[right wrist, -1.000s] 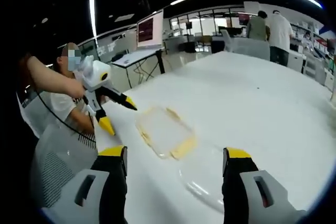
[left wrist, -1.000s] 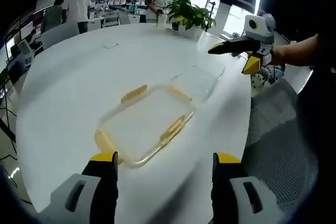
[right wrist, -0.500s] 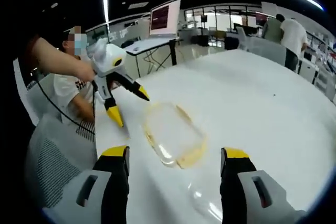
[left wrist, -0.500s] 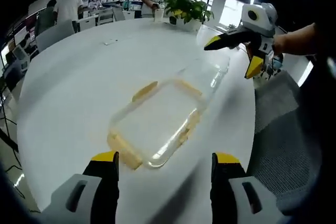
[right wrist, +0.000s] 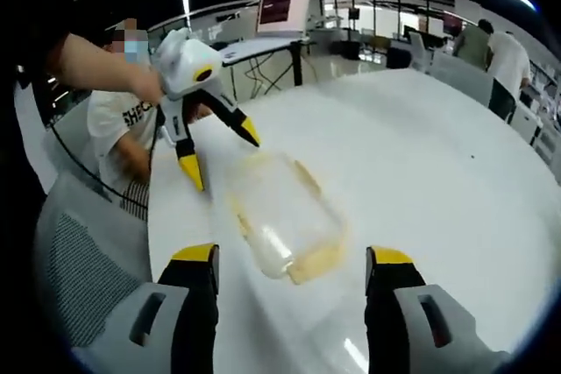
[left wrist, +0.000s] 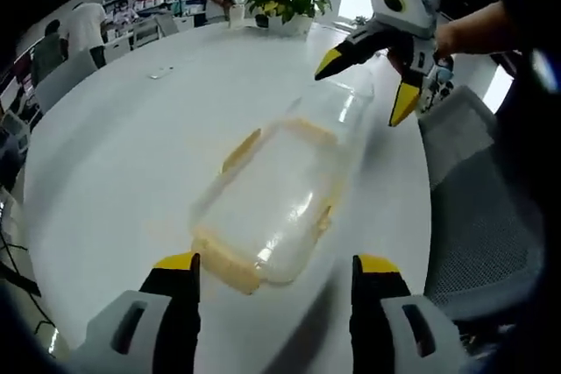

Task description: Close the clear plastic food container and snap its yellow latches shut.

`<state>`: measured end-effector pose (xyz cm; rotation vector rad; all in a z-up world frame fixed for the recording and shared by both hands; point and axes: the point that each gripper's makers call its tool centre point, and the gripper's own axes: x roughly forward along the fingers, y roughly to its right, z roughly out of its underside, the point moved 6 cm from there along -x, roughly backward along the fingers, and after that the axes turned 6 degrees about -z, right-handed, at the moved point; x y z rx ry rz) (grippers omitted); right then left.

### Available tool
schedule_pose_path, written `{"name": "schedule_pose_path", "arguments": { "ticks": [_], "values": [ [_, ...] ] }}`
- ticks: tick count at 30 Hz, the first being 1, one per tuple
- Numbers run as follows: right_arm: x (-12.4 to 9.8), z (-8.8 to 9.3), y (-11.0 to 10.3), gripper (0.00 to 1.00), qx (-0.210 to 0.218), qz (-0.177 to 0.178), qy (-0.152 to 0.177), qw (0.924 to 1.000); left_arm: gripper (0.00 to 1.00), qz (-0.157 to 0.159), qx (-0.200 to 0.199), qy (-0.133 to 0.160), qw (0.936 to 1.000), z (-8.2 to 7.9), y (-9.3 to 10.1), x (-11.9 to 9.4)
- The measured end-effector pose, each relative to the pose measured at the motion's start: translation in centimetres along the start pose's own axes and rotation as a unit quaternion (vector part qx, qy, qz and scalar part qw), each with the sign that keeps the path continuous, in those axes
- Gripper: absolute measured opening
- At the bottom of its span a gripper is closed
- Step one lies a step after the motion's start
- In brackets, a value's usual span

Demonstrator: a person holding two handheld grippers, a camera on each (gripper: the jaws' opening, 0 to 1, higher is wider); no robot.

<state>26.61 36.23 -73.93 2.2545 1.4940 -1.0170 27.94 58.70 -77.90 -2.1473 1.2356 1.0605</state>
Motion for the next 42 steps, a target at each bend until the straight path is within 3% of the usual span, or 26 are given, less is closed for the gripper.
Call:
{"name": "schedule_pose_path", "arguments": {
  "ticks": [12,19,23,28,31,42],
  "values": [
    [1.6,-0.6,1.0,0.62,-0.063,-0.029,-0.066,0.9954,0.62,0.01,0.057,-0.026,0.998,-0.2,-2.3,0.1],
    [2.3,-0.3,1.4,0.6,-0.071,-0.044,-0.093,0.9922,0.59,0.019,0.125,-0.054,0.9906,0.0,-3.1,0.2],
    [2.6,-0.2,1.5,0.58,-0.079,-0.047,-0.105,0.9902,0.58,0.026,0.14,-0.067,0.9876,0.4,-2.9,0.6],
    [3.2,0.4,1.4,0.54,-0.114,-0.055,-0.14,0.982,0.55,0.031,0.161,-0.072,0.9839,0.3,-2.9,0.7],
    [3.3,0.6,1.4,0.53,-0.152,-0.06,-0.16,0.9734,0.52,0.036,0.187,-0.085,0.978,0.5,-3.0,1.0],
    [4.4,1.0,2.0,0.5,-0.186,-0.074,-0.204,0.9583,0.5,0.042,0.212,-0.091,0.9721,-0.1,-3.0,1.5]
  ]
}}
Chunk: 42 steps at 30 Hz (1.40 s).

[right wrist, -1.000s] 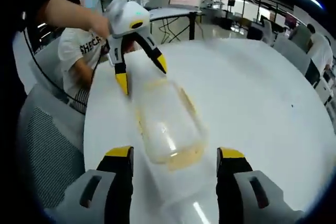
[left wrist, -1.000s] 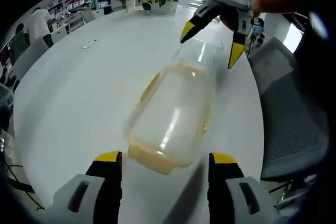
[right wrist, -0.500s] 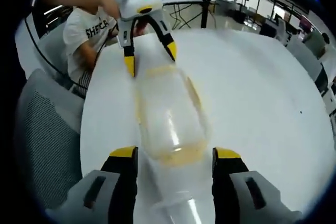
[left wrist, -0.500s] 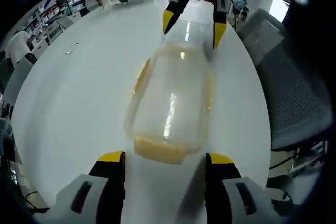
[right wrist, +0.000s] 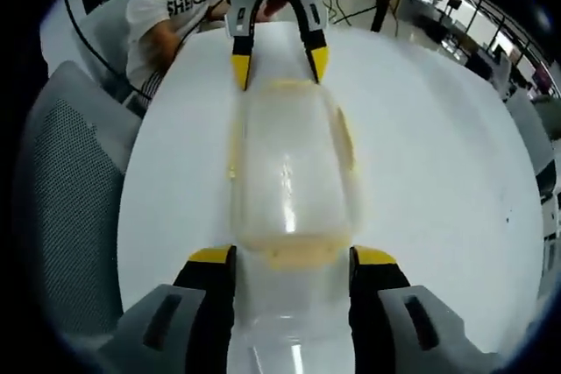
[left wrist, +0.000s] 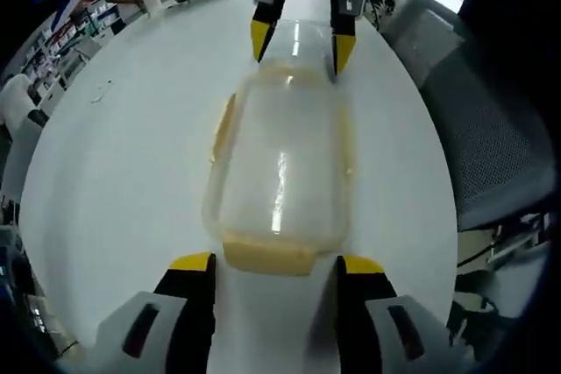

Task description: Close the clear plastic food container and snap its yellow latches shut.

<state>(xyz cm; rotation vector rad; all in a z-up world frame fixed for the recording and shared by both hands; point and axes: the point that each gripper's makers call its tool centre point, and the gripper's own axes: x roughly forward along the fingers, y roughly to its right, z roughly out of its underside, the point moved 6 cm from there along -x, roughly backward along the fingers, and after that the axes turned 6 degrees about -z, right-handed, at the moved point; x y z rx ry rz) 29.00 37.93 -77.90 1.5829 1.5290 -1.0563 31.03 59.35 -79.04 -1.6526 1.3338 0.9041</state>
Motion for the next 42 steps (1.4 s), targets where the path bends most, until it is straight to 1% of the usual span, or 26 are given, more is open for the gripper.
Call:
{"name": "schedule_pose_path", "arguments": {
  "ticks": [2,6,7,9,11,12,13,14,18,19,24,27,29,31,34,42],
  "values": [
    [0.4,0.1,0.0,0.49,-0.003,-0.006,-0.01,0.9999,0.5,0.0,0.008,-0.003,1.0,0.0,-0.1,0.1],
    [0.8,0.4,0.0,0.48,-0.005,-0.014,-0.025,0.9996,0.48,0.007,0.006,0.001,1.0,-0.2,-0.2,0.2],
    [0.8,0.4,0.0,0.47,-0.007,-0.015,-0.028,0.9995,0.46,0.01,0.007,0.002,0.9999,-0.3,-0.2,0.2],
    [0.9,0.6,-0.2,0.43,-0.037,-0.019,-0.045,0.9981,0.42,0.018,0.015,0.003,0.9997,-0.4,0.0,0.3],
    [1.3,0.9,-0.5,0.4,-0.043,-0.022,-0.064,0.9968,0.41,0.021,0.018,0.006,0.9996,-0.5,0.0,0.3],
    [1.2,0.5,-0.4,0.38,-0.044,-0.018,-0.064,0.9968,0.4,0.023,0.019,0.007,0.9995,-0.5,0.1,0.3],
    [1.2,0.5,-0.4,0.38,-0.041,-0.021,-0.067,0.9967,0.36,0.033,0.017,0.006,0.9993,-0.4,0.3,0.3],
    [1.3,0.4,-0.4,0.38,-0.04,-0.023,-0.067,0.9967,0.34,0.031,0.027,0.013,0.9991,-0.6,0.2,0.3],
    [1.3,0.3,-0.1,0.38,-0.035,-0.032,-0.077,0.996,0.34,0.03,0.02,0.008,0.9993,-0.5,0.2,0.4],
    [1.2,0.4,-0.1,0.38,-0.042,-0.033,-0.08,0.9954,0.34,0.029,0.019,0.006,0.9994,-0.6,0.3,0.4],
    [1.3,0.2,-0.2,0.38,-0.043,-0.033,-0.097,0.9938,0.34,0.026,0.016,-0.001,0.9995,-0.7,0.6,0.4],
    [1.3,0.3,-0.1,0.39,-0.049,-0.036,-0.098,0.9933,0.34,0.028,0.02,-0.002,0.9994,-0.8,0.8,0.5],
    [1.3,0.3,-0.1,0.39,-0.047,-0.036,-0.098,0.9934,0.34,0.033,0.029,-0.002,0.999,-1.0,1.0,0.5],
    [1.4,0.2,-0.1,0.39,-0.042,-0.033,-0.104,0.9931,0.35,0.031,0.028,-0.008,0.9991,-1.0,0.9,0.6],
    [1.4,0.2,-0.2,0.39,-0.04,-0.033,-0.108,0.9928,0.35,0.031,0.035,-0.005,0.9989,-1.0,1.0,0.5],
    [1.4,0.3,-0.1,0.39,-0.036,-0.033,-0.107,0.9931,0.36,0.034,0.031,0.009,0.9989,-0.8,0.9,0.5]
  ]
}}
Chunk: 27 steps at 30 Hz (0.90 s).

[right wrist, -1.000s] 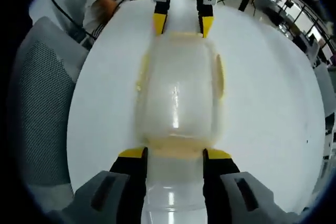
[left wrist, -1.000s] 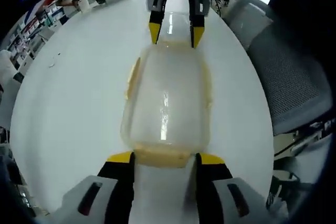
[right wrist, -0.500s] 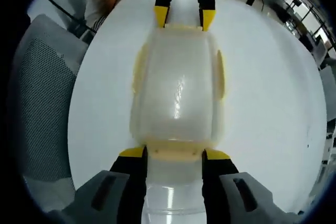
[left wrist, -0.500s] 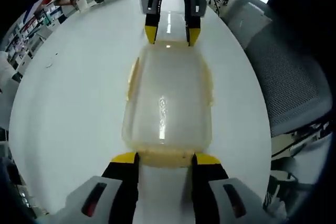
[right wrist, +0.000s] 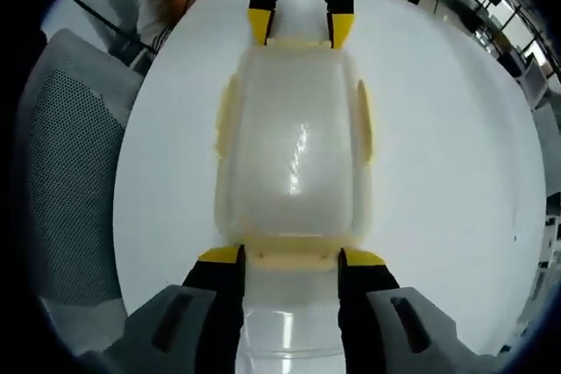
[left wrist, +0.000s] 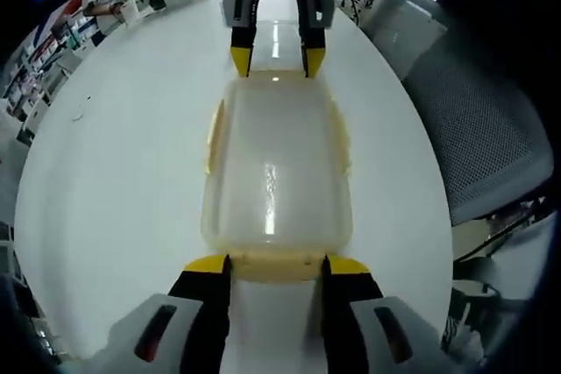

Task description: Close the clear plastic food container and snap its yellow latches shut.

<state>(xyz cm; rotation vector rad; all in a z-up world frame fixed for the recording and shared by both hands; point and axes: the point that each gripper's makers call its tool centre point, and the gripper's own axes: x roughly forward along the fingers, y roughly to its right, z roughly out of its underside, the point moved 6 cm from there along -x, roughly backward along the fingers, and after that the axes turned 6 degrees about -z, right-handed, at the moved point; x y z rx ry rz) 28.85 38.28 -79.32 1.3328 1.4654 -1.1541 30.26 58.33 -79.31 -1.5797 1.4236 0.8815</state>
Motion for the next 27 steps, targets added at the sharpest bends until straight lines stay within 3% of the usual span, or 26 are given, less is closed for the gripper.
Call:
{"name": "schedule_pose_path", "arguments": {
  "ticks": [5,8,13,17,27],
  "values": [
    [0.0,0.0,-0.2,0.38,0.004,0.004,0.0,1.0,0.34,-0.003,-0.002,-0.017,0.9998,-0.3,0.1,0.0],
    [-0.1,0.4,-0.1,0.37,0.006,0.004,0.027,0.9996,0.34,-0.004,0.0,-0.029,0.9996,-0.6,0.2,0.1],
    [-0.3,0.3,-0.3,0.37,0.003,0.014,0.031,0.9994,0.34,0.0,-0.018,-0.035,0.9992,-0.4,0.3,-0.1],
    [-0.5,0.0,-1.1,0.37,-0.001,0.006,0.037,0.9993,0.34,0.015,-0.012,-0.031,0.9993,-0.2,0.9,-0.6],
    [-1.7,-0.4,-0.9,0.37,-0.001,0.001,0.052,0.9987,0.34,0.005,-0.015,-0.015,0.9998,-0.8,0.7,-2.2]
  ]
}}
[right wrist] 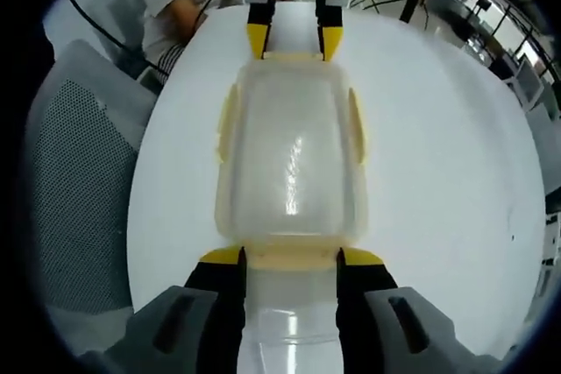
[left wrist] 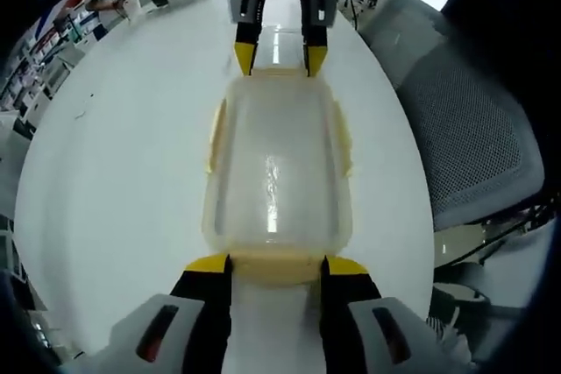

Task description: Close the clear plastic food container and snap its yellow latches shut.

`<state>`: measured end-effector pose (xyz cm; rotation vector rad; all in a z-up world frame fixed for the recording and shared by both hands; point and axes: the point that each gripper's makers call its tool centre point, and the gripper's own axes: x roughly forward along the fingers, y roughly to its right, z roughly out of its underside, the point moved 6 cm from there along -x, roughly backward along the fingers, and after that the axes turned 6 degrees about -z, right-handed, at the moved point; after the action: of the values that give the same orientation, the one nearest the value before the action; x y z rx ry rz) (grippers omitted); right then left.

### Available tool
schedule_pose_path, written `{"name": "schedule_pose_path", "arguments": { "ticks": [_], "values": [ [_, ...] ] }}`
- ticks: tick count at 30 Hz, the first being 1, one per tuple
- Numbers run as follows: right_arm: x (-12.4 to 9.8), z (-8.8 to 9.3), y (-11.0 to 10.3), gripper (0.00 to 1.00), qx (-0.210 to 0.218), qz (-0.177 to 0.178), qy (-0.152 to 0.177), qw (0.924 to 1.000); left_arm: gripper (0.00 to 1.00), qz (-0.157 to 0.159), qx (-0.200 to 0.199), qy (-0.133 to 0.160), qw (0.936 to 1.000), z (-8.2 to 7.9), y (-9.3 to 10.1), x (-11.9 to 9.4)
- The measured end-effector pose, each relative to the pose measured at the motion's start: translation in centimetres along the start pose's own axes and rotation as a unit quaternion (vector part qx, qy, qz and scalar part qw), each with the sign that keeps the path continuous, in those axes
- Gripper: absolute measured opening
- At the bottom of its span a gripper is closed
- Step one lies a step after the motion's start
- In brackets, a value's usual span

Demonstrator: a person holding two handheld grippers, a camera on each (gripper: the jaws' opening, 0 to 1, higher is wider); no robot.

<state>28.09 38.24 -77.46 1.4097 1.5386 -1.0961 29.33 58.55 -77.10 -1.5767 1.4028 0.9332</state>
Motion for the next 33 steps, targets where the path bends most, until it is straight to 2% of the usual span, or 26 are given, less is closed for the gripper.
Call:
{"name": "schedule_pose_path", "arguments": {
  "ticks": [9,18,25,30,33],
  "values": [
    [-2.1,-0.1,0.5,0.37,-0.003,-0.009,-0.007,0.9999,0.34,0.003,-0.009,0.012,0.9999,-1.1,-0.5,-1.3],
    [-3.6,-0.7,0.1,0.37,-0.005,-0.008,-0.014,0.9998,0.34,0.007,-0.013,0.006,0.9999,-1.6,-0.4,-2.3],
    [-4.3,-0.9,0.1,0.37,0.004,-0.007,-0.006,1.0,0.34,-0.004,-0.005,0.014,0.9999,-1.9,-0.7,-3.0],
    [-4.4,-1.0,0.0,0.37,-0.003,-0.007,-0.013,0.9999,0.34,0.0,-0.014,0.006,0.9999,-2.0,-0.4,-3.0],
    [-4.4,-1.0,0.2,0.37,-0.002,-0.005,-0.012,0.9999,0.34,-0.009,-0.013,0.001,0.9999,-2.0,-0.5,-2.9]
  ]
}}
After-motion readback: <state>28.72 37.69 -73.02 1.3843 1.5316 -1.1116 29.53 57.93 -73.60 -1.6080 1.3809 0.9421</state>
